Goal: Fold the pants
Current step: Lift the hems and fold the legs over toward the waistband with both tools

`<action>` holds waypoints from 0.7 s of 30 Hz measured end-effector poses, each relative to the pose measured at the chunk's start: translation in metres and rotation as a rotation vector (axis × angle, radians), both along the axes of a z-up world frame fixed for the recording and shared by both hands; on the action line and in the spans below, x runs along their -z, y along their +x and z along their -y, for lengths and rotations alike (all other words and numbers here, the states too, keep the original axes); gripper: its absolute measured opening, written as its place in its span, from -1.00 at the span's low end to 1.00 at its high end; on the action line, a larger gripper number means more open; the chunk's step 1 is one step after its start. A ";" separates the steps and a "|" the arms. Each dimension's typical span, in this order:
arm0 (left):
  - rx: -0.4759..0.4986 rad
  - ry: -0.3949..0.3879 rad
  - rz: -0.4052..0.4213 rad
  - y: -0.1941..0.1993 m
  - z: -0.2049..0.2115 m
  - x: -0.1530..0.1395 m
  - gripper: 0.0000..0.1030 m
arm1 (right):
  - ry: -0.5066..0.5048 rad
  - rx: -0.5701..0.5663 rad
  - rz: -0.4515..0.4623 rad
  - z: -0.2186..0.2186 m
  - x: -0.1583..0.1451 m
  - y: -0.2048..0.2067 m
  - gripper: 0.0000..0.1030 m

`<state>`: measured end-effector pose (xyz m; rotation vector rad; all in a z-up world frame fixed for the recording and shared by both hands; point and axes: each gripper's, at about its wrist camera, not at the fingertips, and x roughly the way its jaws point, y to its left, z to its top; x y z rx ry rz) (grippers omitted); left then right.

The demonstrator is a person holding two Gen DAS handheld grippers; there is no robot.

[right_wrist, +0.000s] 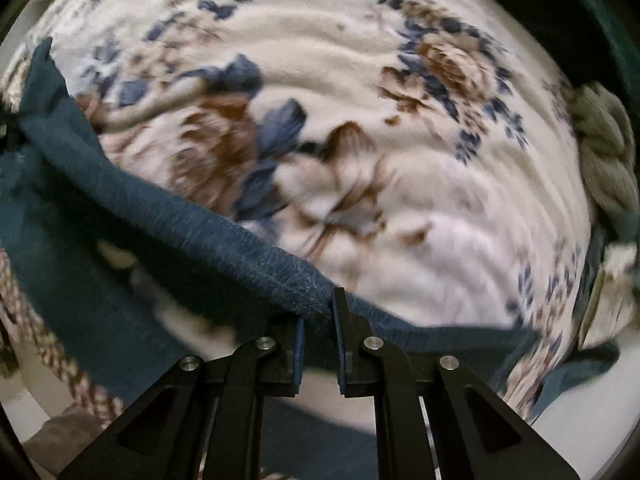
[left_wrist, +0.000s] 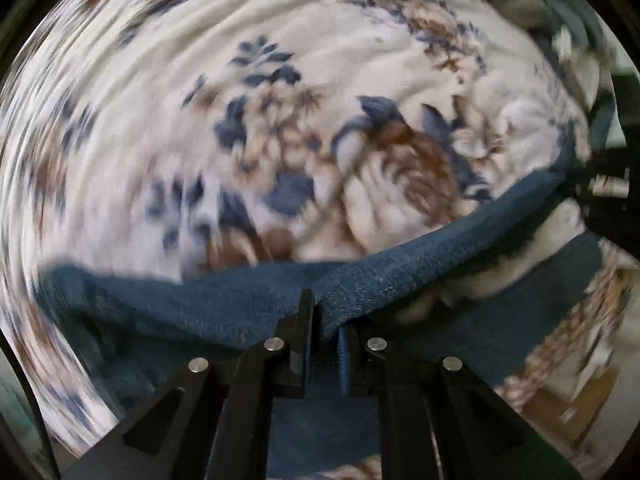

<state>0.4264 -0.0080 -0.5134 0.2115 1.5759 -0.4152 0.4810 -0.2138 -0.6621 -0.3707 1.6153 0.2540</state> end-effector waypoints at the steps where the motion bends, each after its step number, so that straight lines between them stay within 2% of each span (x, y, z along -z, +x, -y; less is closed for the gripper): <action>1: -0.025 -0.012 0.000 -0.021 -0.004 -0.003 -0.85 | 0.005 0.007 0.010 0.001 -0.005 -0.009 -0.75; 3: -0.074 -0.017 -0.024 -0.049 -0.016 -0.011 -0.85 | 0.021 0.028 0.019 -0.003 -0.019 -0.042 -0.75; 5: -0.158 -0.018 -0.076 -0.095 -0.023 0.004 -0.86 | 0.044 0.052 -0.007 -0.013 -0.026 -0.087 -0.75; 6: -0.168 -0.012 -0.100 -0.107 -0.027 0.010 -0.86 | 0.047 0.055 -0.020 -0.013 -0.024 -0.105 -0.75; 8: -0.226 0.006 -0.159 -0.151 -0.036 0.033 -0.86 | 0.052 0.059 -0.078 -0.014 -0.006 -0.143 -0.75; 11: -0.276 0.042 -0.205 -0.185 -0.036 0.071 -0.86 | 0.038 0.045 -0.144 -0.016 0.031 -0.190 -0.75; 13: -0.290 0.058 -0.179 -0.193 -0.032 0.081 -0.85 | 0.014 0.022 -0.182 -0.019 0.054 -0.213 -0.74; 17: -0.314 0.114 -0.125 -0.190 -0.020 0.081 -0.79 | -0.012 0.036 -0.171 -0.018 0.075 -0.226 -0.60; 18: -0.332 0.116 -0.120 -0.189 -0.019 0.079 -0.70 | -0.014 0.041 -0.161 -0.018 0.074 -0.228 -0.25; 19: -0.352 0.123 -0.115 -0.188 -0.017 0.075 -0.59 | -0.011 0.046 -0.151 -0.018 0.072 -0.228 0.50; 20: -0.355 0.132 -0.110 -0.187 -0.014 0.071 -0.54 | -0.002 0.058 -0.138 -0.016 0.069 -0.227 0.82; 21: -0.362 0.144 -0.099 -0.186 -0.010 0.067 -0.37 | 0.020 0.069 -0.128 -0.016 0.065 -0.226 0.94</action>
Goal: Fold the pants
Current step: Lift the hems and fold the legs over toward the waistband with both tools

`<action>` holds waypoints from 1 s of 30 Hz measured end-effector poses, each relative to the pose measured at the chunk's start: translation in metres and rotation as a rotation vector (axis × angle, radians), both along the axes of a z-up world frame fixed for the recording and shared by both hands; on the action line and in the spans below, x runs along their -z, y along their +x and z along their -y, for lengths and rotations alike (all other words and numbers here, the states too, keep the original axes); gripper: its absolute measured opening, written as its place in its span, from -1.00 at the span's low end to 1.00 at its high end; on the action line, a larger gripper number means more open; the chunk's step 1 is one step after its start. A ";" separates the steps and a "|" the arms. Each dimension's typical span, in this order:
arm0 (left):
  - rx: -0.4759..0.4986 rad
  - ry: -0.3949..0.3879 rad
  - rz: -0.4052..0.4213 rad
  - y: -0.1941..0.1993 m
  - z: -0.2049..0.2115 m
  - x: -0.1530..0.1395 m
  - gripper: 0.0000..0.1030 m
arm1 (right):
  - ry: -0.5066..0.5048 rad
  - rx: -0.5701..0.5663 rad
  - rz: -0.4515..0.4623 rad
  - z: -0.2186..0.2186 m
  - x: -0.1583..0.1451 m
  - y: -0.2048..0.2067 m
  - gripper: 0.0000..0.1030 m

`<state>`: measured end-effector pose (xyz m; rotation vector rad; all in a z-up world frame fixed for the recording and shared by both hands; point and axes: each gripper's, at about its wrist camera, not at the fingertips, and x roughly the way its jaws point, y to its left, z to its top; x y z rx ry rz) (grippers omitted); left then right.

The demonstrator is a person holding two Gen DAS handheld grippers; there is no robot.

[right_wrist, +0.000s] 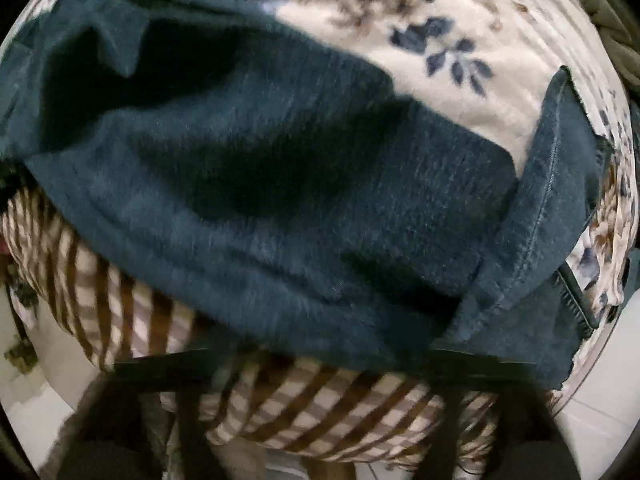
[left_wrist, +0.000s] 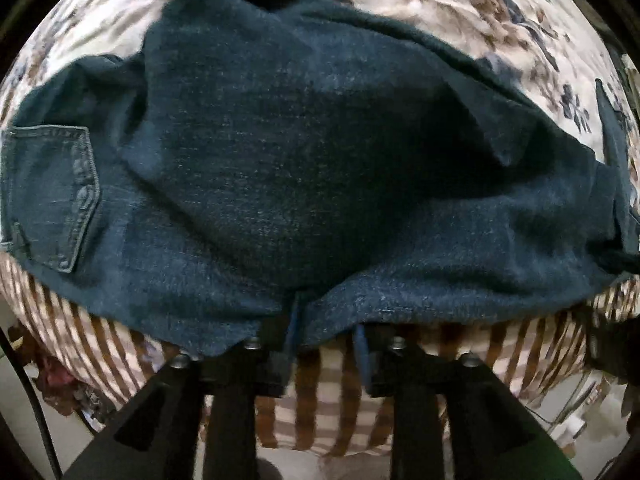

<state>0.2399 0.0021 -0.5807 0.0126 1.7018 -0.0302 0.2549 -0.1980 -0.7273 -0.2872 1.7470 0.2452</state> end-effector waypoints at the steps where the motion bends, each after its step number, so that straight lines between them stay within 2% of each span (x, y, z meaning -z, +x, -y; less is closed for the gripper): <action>1: 0.000 0.023 0.009 0.001 0.005 -0.005 -0.05 | 0.022 0.011 0.009 0.001 -0.006 -0.002 0.94; 2: 0.003 0.034 0.013 -0.001 0.008 -0.009 0.15 | 0.031 0.020 0.014 0.002 -0.011 -0.004 0.94; 3: 0.000 0.051 0.025 -0.002 0.012 -0.016 0.47 | 0.039 0.032 0.027 0.003 -0.017 -0.007 0.94; 6: -0.015 0.099 0.071 -0.009 0.018 -0.045 0.67 | 0.074 0.098 0.048 0.012 -0.042 -0.014 0.94; 9: -0.020 0.133 0.120 -0.015 0.027 -0.074 0.69 | 0.111 0.180 0.073 0.026 -0.071 -0.019 0.94; 12: -0.013 0.171 0.212 -0.011 0.043 -0.113 0.69 | 0.110 0.280 0.143 0.050 -0.109 -0.012 0.94; 14: 0.003 0.178 0.275 0.005 0.063 -0.128 0.69 | 0.070 0.361 0.192 0.072 -0.125 0.009 0.94; 16: 0.042 0.200 0.317 0.020 0.084 -0.123 0.70 | 0.015 0.430 0.220 0.094 -0.128 0.046 0.94; 18: 0.079 0.236 0.324 0.033 0.093 -0.108 0.70 | -0.027 0.481 0.222 0.123 -0.120 0.067 0.94; 20: 0.105 0.229 0.315 0.050 0.106 -0.088 0.70 | -0.056 0.519 0.201 0.150 -0.095 0.101 0.94; 22: 0.137 0.237 0.296 0.061 0.119 -0.066 0.70 | -0.088 0.531 0.170 0.168 -0.061 0.123 0.84; 24: 0.166 0.235 0.278 0.066 0.131 -0.048 0.70 | -0.102 0.558 0.129 0.178 -0.032 0.139 0.70; 25: 0.179 0.241 0.270 0.066 0.136 -0.045 0.70 | -0.091 0.578 0.119 0.180 -0.015 0.149 0.69; 28: 0.209 0.242 0.247 0.067 0.146 -0.031 0.70 | -0.046 0.625 0.096 0.183 0.005 0.165 0.62; 30: 0.215 0.246 0.232 0.066 0.149 -0.023 0.70 | -0.051 0.587 0.096 0.174 0.012 0.174 0.58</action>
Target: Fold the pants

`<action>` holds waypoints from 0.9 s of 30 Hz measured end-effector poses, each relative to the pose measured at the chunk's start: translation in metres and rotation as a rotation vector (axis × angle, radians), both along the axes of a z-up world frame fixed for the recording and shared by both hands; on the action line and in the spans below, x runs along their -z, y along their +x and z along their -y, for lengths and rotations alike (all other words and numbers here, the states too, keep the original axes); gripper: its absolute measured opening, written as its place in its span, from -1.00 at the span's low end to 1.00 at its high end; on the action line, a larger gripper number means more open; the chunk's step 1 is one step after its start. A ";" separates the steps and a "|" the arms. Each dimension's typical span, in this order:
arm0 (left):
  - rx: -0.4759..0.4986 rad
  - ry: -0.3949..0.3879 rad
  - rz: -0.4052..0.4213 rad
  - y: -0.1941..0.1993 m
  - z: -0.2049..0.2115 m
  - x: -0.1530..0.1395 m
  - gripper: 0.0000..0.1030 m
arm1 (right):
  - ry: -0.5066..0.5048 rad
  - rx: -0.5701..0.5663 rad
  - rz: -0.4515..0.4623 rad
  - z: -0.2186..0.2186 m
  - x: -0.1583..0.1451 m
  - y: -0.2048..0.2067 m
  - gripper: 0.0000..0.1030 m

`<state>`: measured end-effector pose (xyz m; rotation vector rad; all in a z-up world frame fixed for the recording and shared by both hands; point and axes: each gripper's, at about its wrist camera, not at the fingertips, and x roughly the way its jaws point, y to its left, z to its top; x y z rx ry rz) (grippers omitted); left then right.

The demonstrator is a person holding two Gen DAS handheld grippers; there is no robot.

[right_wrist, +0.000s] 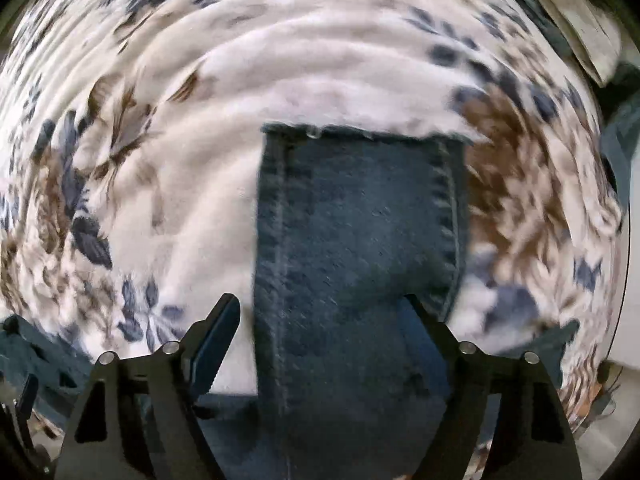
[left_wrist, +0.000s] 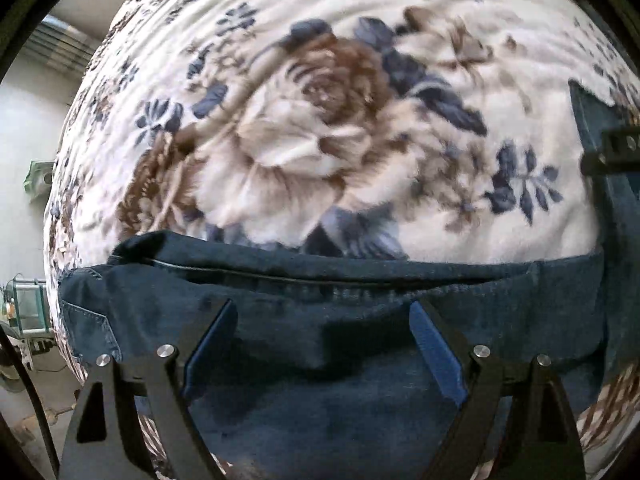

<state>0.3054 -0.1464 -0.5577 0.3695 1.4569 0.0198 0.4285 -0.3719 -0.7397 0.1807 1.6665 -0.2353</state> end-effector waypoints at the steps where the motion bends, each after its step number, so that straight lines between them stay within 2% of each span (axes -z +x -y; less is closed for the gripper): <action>1: 0.001 0.001 -0.010 -0.002 0.001 0.004 0.70 | -0.014 -0.026 -0.003 -0.005 0.003 0.002 0.37; 2: 0.003 0.005 -0.017 -0.003 0.002 0.006 0.70 | -0.041 -0.059 -0.012 -0.009 0.008 0.002 0.19; 4: 0.004 0.004 -0.032 -0.006 0.004 0.008 0.70 | -0.056 -0.054 0.001 -0.005 0.007 -0.003 -0.46; 6: 0.000 -0.007 -0.034 -0.009 0.005 0.002 0.70 | -0.012 0.044 0.058 0.016 -0.007 -0.020 -0.71; 8: -0.001 -0.026 -0.030 -0.013 0.008 -0.004 0.70 | 0.004 0.166 0.119 0.044 -0.030 -0.053 -0.71; 11: 0.001 -0.051 -0.019 -0.021 0.016 -0.014 0.70 | 0.008 0.336 0.145 0.084 -0.049 -0.117 -0.71; 13: -0.002 -0.074 -0.020 -0.026 0.022 -0.015 0.70 | 0.029 0.456 0.120 0.106 -0.045 -0.157 -0.71; 16: -0.008 -0.086 -0.050 -0.032 0.027 -0.004 0.70 | 0.204 0.607 0.105 0.126 -0.021 -0.198 -0.70; 18: -0.009 -0.085 -0.067 -0.036 0.031 0.008 0.70 | 0.299 0.668 0.139 0.133 -0.013 -0.214 -0.68; 22: -0.019 -0.100 -0.095 -0.038 0.032 0.037 0.72 | 0.369 0.702 0.189 0.149 -0.006 -0.229 -0.48; 23: -0.037 -0.109 -0.102 -0.036 0.030 0.045 0.79 | 0.375 0.711 0.193 0.153 -0.003 -0.226 -0.47; 24: -0.047 -0.109 -0.104 -0.036 0.028 0.049 0.99 | 0.383 0.728 0.194 0.162 0.000 -0.225 -0.45; 27: -0.106 -0.159 -0.135 -0.030 0.018 0.060 1.00 | 0.443 0.796 0.206 0.175 0.005 -0.233 -0.42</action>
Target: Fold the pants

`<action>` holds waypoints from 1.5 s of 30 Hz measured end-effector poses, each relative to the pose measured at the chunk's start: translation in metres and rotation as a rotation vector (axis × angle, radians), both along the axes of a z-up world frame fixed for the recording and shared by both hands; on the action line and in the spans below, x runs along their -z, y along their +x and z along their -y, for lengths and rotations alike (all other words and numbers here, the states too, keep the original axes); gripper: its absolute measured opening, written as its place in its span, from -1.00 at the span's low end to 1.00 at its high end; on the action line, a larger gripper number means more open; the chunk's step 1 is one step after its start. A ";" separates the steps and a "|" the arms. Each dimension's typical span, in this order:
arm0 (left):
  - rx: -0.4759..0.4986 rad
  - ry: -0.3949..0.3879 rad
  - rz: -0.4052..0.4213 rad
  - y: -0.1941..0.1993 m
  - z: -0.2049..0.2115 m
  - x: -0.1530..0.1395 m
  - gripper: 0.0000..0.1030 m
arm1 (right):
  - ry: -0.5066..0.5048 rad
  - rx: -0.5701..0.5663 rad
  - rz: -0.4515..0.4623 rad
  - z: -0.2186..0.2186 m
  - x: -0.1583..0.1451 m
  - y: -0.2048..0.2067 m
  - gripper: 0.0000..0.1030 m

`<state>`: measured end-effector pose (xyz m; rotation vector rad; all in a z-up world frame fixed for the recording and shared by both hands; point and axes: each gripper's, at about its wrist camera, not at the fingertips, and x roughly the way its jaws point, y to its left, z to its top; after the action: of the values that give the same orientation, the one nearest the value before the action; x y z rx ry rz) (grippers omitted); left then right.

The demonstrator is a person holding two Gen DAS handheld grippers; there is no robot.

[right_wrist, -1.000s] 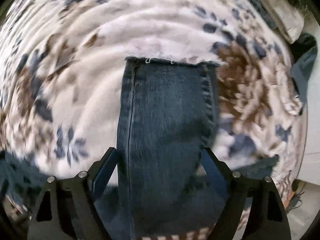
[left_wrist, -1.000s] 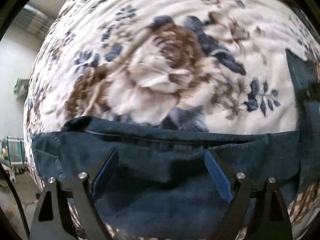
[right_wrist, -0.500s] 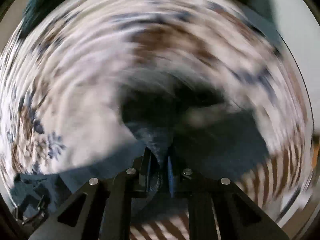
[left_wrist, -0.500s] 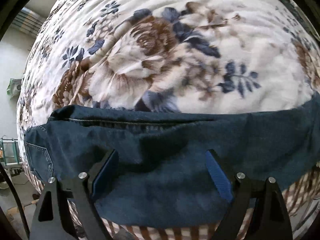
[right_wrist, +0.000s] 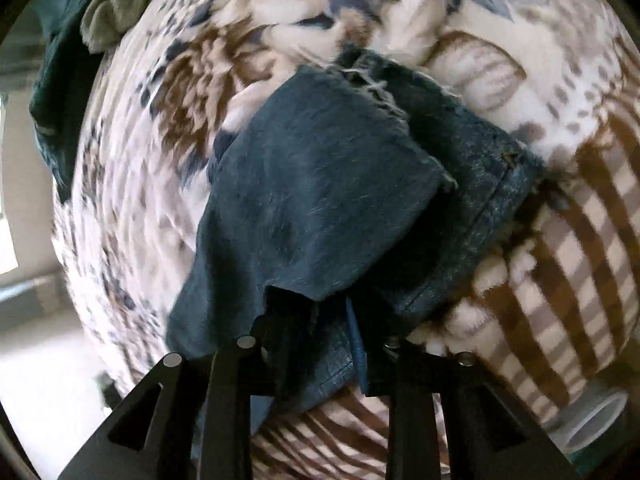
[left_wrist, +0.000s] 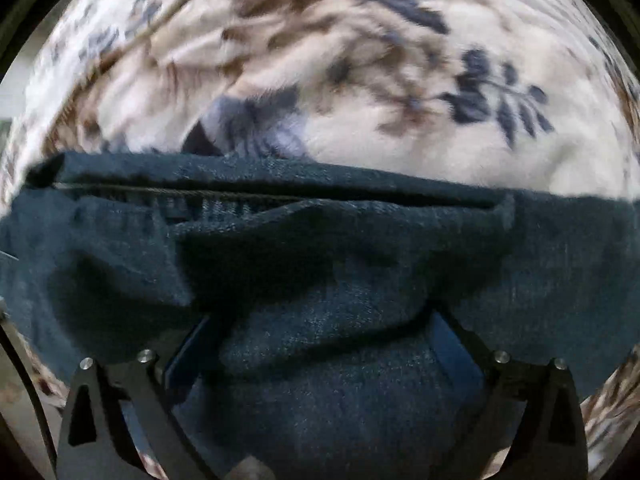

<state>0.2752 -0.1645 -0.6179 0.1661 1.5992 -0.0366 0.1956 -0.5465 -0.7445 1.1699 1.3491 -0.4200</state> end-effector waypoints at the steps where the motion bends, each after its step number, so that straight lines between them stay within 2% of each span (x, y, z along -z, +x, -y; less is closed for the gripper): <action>1: -0.006 -0.010 -0.009 0.002 -0.001 0.002 1.00 | 0.022 0.026 0.009 0.005 0.001 0.000 -0.24; 2: -0.006 -0.009 -0.019 0.003 -0.001 0.004 1.00 | 0.039 0.047 0.024 0.008 0.001 -0.003 -0.09; 4: -0.006 -0.002 -0.031 0.004 -0.001 0.006 1.00 | 0.063 0.099 0.062 0.014 0.001 -0.010 0.48; 9: -0.010 0.007 -0.087 0.011 -0.003 0.007 1.00 | 0.064 0.160 0.088 0.023 -0.003 -0.006 0.53; 12: -0.011 -0.002 -0.034 0.013 0.002 -0.015 1.00 | 0.048 0.170 0.119 0.028 -0.009 0.000 0.53; 14: 0.008 -0.001 0.007 0.009 0.010 -0.029 1.00 | 0.022 0.164 0.086 0.031 -0.002 0.008 0.27; 15: 0.020 -0.004 0.022 0.007 0.015 -0.035 1.00 | 0.011 0.164 0.067 0.035 0.001 0.008 -0.13; 16: 0.030 -0.005 0.031 0.005 0.018 -0.038 1.00 | -0.001 0.148 0.044 0.037 0.005 0.011 -0.44; 18: 0.058 -0.002 0.056 -0.001 0.027 -0.046 1.00 | -0.035 0.120 0.027 0.035 0.007 0.017 -0.71; 21: 0.096 0.003 0.083 0.000 0.046 -0.057 1.00 | -0.149 0.058 0.020 0.028 -0.011 0.024 -0.85; 25: 0.126 -0.012 0.091 0.004 0.064 -0.069 1.00 | -0.284 0.106 0.005 0.041 -0.042 -0.004 -0.86; 27: 0.144 -0.013 0.091 -0.015 0.078 -0.076 1.00 | -0.261 0.127 -0.009 0.055 -0.038 -0.019 -0.86; 30: 0.152 -0.011 0.079 -0.020 0.078 -0.075 1.00 | -0.131 0.078 -0.023 0.061 -0.018 -0.020 -0.83; 32: 0.150 -0.008 0.073 -0.024 0.072 -0.073 1.00 | -0.111 0.034 0.008 0.060 -0.021 -0.016 -0.53; 34: 0.142 -0.008 0.065 -0.025 0.071 -0.070 1.00 | -0.114 0.025 0.019 0.059 -0.026 -0.015 0.35; 35: 0.139 -0.010 0.063 -0.029 0.069 -0.071 1.00 | -0.110 0.038 0.029 0.059 -0.028 -0.017 0.46; 39: 0.137 0.000 0.056 -0.036 0.072 -0.069 1.00 | -0.075 0.068 0.007 0.058 -0.013 -0.019 0.48; 41: 0.140 0.005 0.056 -0.041 0.072 -0.066 1.00 | -0.070 0.076 -0.042 0.058 0.002 -0.020 0.31; 44: 0.147 0.009 0.049 -0.037 0.070 -0.057 1.00 | -0.086 0.044 -0.073 0.051 0.014 -0.013 0.20; 45: 0.145 0.008 0.047 -0.038 0.072 -0.057 1.00 | -0.100 0.035 -0.067 0.049 0.014 -0.011 0.04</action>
<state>0.2368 -0.2360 -0.5608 0.2874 1.5386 -0.1379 0.1848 -0.5959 -0.7585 1.1062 1.3513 -0.5500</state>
